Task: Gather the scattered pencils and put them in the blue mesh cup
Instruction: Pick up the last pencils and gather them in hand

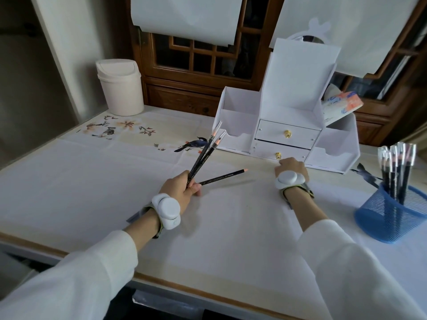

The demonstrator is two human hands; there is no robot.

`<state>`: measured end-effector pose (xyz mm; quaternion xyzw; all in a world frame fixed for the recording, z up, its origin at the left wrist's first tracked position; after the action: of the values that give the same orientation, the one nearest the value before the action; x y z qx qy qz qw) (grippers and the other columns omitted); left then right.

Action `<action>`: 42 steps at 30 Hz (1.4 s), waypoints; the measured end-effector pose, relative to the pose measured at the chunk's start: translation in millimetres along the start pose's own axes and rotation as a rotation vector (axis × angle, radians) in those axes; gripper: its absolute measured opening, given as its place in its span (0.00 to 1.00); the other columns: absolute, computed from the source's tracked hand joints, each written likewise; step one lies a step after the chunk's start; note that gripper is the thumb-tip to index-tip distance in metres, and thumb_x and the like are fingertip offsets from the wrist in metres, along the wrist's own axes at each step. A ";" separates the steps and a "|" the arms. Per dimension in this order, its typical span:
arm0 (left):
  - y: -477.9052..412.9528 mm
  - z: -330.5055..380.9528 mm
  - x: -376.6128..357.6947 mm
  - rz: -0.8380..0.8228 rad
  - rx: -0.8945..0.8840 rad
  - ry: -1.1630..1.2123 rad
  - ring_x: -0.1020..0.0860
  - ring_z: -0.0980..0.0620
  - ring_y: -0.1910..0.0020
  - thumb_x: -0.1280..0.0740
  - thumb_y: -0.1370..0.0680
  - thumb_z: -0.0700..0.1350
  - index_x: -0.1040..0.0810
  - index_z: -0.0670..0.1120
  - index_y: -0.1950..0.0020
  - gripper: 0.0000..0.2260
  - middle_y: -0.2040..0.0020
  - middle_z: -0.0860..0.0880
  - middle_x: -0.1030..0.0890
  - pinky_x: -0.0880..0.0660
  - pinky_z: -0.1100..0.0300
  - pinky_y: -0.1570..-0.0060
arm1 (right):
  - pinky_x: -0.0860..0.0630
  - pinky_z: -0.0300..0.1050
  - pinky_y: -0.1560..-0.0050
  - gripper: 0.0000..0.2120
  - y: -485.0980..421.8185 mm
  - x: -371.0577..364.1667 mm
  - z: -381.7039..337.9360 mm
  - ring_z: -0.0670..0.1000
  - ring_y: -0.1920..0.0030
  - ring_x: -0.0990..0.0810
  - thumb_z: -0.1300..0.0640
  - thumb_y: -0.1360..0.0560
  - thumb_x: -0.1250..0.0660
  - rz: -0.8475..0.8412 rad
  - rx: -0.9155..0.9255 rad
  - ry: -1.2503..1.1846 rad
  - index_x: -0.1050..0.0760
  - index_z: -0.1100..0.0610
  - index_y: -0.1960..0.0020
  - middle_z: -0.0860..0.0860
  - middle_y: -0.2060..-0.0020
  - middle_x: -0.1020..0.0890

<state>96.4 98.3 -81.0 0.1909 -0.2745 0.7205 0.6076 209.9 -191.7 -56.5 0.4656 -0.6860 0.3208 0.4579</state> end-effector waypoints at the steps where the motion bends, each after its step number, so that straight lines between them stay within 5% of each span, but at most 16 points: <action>1: 0.2 -0.3 0.1 -0.001 -0.001 -0.001 0.19 0.43 0.56 0.37 0.23 0.43 0.40 0.51 0.67 0.16 0.66 0.56 0.19 0.24 0.50 0.52 | 0.29 0.45 0.55 0.10 -0.9 -0.1 1.3 0.60 0.46 0.22 0.62 0.26 0.39 -0.005 -0.012 -0.003 0.21 0.58 0.48 0.60 0.46 0.20; 7: 0.4 -1.0 0.0 -0.004 -0.003 0.013 0.18 0.44 0.56 0.37 0.23 0.43 0.39 0.51 0.67 0.16 0.67 0.58 0.19 0.24 0.51 0.52 | 0.28 0.46 0.50 0.13 0.1 4.3 0.4 0.60 0.45 0.22 0.62 0.25 0.38 -0.010 0.011 -0.028 0.21 0.55 0.44 0.58 0.44 0.20; 10: 1.1 -0.2 0.2 -0.002 -0.010 0.021 0.18 0.45 0.57 0.36 0.23 0.42 0.39 0.51 0.67 0.16 0.68 0.58 0.19 0.24 0.50 0.51 | 0.26 0.42 0.51 0.12 9.5 4.3 4.0 0.56 0.50 0.19 0.60 0.25 0.37 0.048 0.144 -0.387 0.21 0.52 0.44 0.51 0.50 0.17; 14: 2.1 0.8 0.2 0.009 -0.013 0.036 0.19 0.45 0.58 0.36 0.23 0.41 0.39 0.51 0.67 0.17 0.69 0.58 0.19 0.25 0.51 0.52 | 0.20 0.49 0.53 0.11 28.6 -6.0 5.2 0.45 0.71 0.20 0.64 0.24 0.37 -0.012 0.181 -0.917 0.22 0.57 0.44 0.47 0.65 0.21; 18: 2.9 2.0 0.3 0.017 -0.014 0.054 0.19 0.47 0.60 0.36 0.23 0.40 0.40 0.51 0.67 0.17 0.68 0.55 0.19 0.28 0.56 0.58 | 0.18 0.41 0.59 0.18 50.4 -10.0 -4.7 0.52 0.66 0.20 0.71 0.24 0.41 -0.118 0.246 -1.216 0.29 0.59 0.37 0.54 0.63 0.26; 21: 4.1 4.1 0.4 0.025 -0.014 0.060 0.19 0.48 0.61 0.36 0.23 0.39 0.40 0.51 0.67 0.18 0.66 0.52 0.19 0.30 0.57 0.58 | 0.18 0.40 0.59 0.20 58.4 -8.5 -2.9 0.55 0.64 0.19 0.71 0.24 0.42 -0.109 0.233 -1.261 0.31 0.56 0.35 0.57 0.60 0.27; 25: 5.0 6.6 1.3 0.029 -0.019 0.038 0.18 0.47 0.59 0.37 0.23 0.39 0.40 0.50 0.67 0.18 0.64 0.50 0.18 0.28 0.56 0.56 | 0.18 0.39 0.60 0.13 62.3 -8.3 -0.9 0.52 0.66 0.17 0.69 0.25 0.38 -0.106 0.219 -1.252 0.28 0.62 0.41 0.57 0.62 0.21; 31: 5.9 8.0 1.9 0.025 -0.017 0.024 0.17 0.47 0.57 0.37 0.23 0.40 0.40 0.50 0.67 0.17 0.64 0.50 0.18 0.27 0.55 0.54 | 0.21 0.37 0.66 0.06 65.8 -9.6 -2.1 0.49 0.69 0.17 0.65 0.23 0.38 -0.162 0.203 -1.352 0.24 0.56 0.53 0.55 0.64 0.17; 42: 4.8 5.8 1.2 0.007 -0.026 0.017 0.18 0.44 0.56 0.37 0.23 0.41 0.40 0.51 0.67 0.17 0.64 0.51 0.18 0.26 0.53 0.53 | 0.22 0.37 0.64 0.06 68.2 -11.0 -9.2 0.48 0.68 0.20 0.65 0.24 0.37 -0.201 0.240 -1.359 0.23 0.57 0.56 0.52 0.66 0.16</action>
<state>91.1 95.0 -76.5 0.1758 -0.2796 0.7206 0.6097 150.9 -155.4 -64.1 0.6716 -0.7340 -0.0121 -0.1001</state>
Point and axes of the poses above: each hand's wrist, its own y-axis away from the middle knuckle, its own x-axis out of the back of the hand, z = x × y, the point moved 6 cm from there along -y, towards the middle knuckle
